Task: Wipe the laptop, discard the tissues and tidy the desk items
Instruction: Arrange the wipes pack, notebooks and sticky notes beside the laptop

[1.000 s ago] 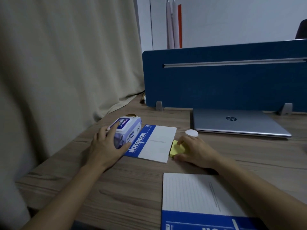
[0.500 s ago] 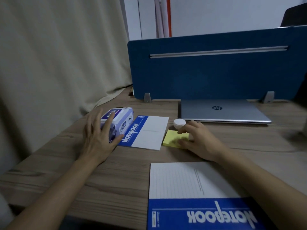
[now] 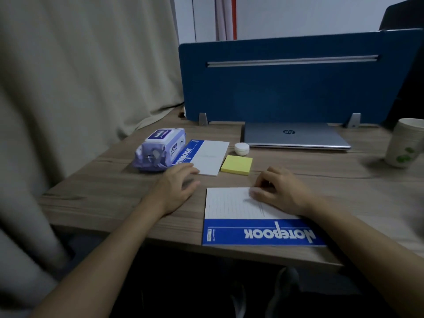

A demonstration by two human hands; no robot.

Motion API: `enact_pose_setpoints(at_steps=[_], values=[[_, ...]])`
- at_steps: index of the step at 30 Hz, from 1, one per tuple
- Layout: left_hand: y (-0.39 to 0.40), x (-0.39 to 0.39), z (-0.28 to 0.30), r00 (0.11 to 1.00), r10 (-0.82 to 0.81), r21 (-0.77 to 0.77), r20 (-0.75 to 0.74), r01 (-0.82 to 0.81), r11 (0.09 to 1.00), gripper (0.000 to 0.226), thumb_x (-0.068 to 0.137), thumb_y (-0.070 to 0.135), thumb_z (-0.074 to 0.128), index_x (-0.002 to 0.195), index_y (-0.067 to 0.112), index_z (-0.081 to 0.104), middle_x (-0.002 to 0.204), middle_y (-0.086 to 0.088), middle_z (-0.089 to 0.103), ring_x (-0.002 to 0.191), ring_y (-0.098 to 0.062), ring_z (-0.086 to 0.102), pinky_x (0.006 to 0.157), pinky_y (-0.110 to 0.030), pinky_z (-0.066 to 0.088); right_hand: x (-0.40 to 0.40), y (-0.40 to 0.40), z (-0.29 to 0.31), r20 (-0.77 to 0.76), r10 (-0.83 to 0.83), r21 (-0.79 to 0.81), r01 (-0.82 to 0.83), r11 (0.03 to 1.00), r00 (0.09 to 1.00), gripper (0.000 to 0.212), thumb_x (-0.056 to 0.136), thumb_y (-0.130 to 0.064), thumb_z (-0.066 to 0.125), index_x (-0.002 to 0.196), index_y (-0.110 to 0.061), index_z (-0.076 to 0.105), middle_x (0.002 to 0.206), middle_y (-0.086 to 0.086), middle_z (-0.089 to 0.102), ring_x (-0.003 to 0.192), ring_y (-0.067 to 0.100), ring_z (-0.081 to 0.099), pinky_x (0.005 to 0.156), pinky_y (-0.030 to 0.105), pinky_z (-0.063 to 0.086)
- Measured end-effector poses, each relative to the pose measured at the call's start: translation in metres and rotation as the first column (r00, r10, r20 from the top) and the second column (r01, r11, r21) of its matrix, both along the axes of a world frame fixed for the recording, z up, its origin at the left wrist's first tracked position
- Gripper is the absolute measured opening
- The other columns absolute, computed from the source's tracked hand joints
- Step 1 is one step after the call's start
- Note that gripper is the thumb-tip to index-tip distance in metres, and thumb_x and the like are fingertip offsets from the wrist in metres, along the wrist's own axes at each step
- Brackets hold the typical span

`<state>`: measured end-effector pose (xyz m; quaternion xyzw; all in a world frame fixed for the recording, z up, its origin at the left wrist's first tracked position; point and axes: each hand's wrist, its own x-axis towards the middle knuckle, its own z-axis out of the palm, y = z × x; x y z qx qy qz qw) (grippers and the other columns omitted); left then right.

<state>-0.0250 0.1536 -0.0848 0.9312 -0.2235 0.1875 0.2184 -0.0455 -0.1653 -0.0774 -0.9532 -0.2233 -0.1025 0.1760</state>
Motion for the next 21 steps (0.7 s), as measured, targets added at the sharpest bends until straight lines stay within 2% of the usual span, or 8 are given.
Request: enact_pose_setpoints(at_steps=[2, 4, 6, 9, 14, 16, 18, 21], values=[[-0.008, -0.013, 0.0, 0.993, -0.034, -0.004, -0.114, 0.034, 0.999, 0.042, 0.092, 0.05, 0.055, 0.127, 0.028, 0.06, 0.138, 0.007, 0.056, 0.125, -0.011, 0.05, 0.099, -0.029, 0.04, -0.009, -0.003, 0.001, -0.051, -0.017, -0.051, 0.014, 0.999, 0.999, 0.081, 0.059, -0.096, 0.036, 0.107, -0.033, 0.054, 0.107, -0.011, 0.048, 0.099, 0.012, 0.046, 0.081, 0.031, 0.044], [-0.017, -0.024, 0.002, 0.974, -0.069, -0.011, -0.217, 0.069, 0.998, 0.051, 0.087, 0.063, 0.048, 0.127, 0.034, 0.057, 0.134, 0.012, 0.057, 0.119, -0.005, 0.051, 0.097, -0.031, 0.042, -0.013, -0.004, 0.004, -0.11, -0.049, -0.066, 0.042, 0.997, 0.993, 0.089, 0.049, -0.098, 0.04, 0.109, -0.033, 0.052, 0.108, -0.01, 0.048, 0.1, 0.013, 0.045, 0.081, 0.03, 0.043], [-0.027, -0.032, 0.004, 0.962, -0.068, 0.031, -0.264, 0.079, 0.996, 0.06, 0.082, 0.071, 0.045, 0.132, 0.037, 0.053, 0.139, 0.015, 0.053, 0.122, -0.002, 0.047, 0.099, -0.034, 0.04, -0.015, -0.001, 0.01, -0.195, -0.074, -0.058, 0.063, 0.996, 0.978, 0.082, 0.048, -0.091, 0.052, 0.105, -0.033, 0.05, 0.104, -0.009, 0.051, 0.096, 0.013, 0.049, 0.079, 0.03, 0.045], [-0.039, -0.038, 0.006, 0.955, -0.022, 0.127, -0.295, 0.062, 0.99, 0.074, 0.078, 0.075, 0.047, 0.141, 0.037, 0.043, 0.149, 0.013, 0.044, 0.132, -0.007, 0.04, 0.108, -0.042, 0.033, -0.014, 0.006, 0.019, -0.33, -0.099, -0.049, 0.087, 0.995, 0.939, 0.058, 0.063, -0.065, 0.075, 0.101, -0.028, 0.051, 0.094, -0.006, 0.059, 0.086, 0.014, 0.057, 0.078, 0.031, 0.05], [-0.042, -0.038, 0.01, 0.935, -0.003, 0.072, -0.355, 0.031, 0.997, 0.076, 0.078, 0.071, 0.055, 0.145, 0.039, 0.037, 0.15, 0.01, 0.043, 0.132, -0.013, 0.041, 0.109, -0.048, 0.036, -0.006, 0.015, 0.03, -0.402, -0.084, -0.129, 0.034, 0.991, 0.912, 0.031, 0.078, -0.05, 0.074, 0.08, -0.026, 0.053, 0.078, -0.004, 0.059, 0.07, 0.012, 0.054, 0.062, 0.025, 0.04], [-0.039, -0.033, 0.009, 0.91, -0.04, -0.031, -0.414, 0.03, 0.999, 0.078, 0.076, 0.069, 0.057, 0.145, 0.039, 0.036, 0.148, 0.009, 0.046, 0.125, -0.011, 0.047, 0.102, -0.044, 0.043, -0.001, 0.015, 0.033, -0.401, -0.057, -0.025, 0.051, 0.998, 0.914, 0.025, 0.082, -0.044, 0.072, 0.082, -0.026, 0.054, 0.078, -0.004, 0.06, 0.068, 0.011, 0.056, 0.06, 0.024, 0.041], [-0.034, -0.027, 0.007, 0.885, -0.093, -0.16, -0.456, 0.021, 0.987, 0.077, 0.079, 0.065, 0.061, 0.146, 0.038, 0.034, 0.144, 0.007, 0.048, 0.117, -0.007, 0.051, 0.092, -0.032, 0.048, 0.002, 0.016, 0.031, -0.418, -0.015, 0.175, 0.097, 0.98, 0.908, 0.022, 0.086, -0.04, 0.069, 0.086, -0.023, 0.055, 0.077, -0.002, 0.061, 0.065, 0.011, 0.058, 0.057, 0.025, 0.042], [-0.025, -0.012, 0.005, 0.909, -0.096, -0.329, -0.405, -0.047, 0.943, 0.07, 0.081, 0.054, 0.069, 0.142, 0.034, 0.042, 0.133, 0.012, 0.051, 0.113, -0.002, 0.054, 0.089, -0.022, 0.047, 0.012, 0.019, 0.023, -0.319, -0.049, 0.381, 0.175, 0.908, 0.947, 0.022, 0.089, -0.034, 0.067, 0.08, -0.023, 0.051, 0.076, -0.001, 0.062, 0.069, 0.017, 0.061, 0.056, 0.03, 0.044]])
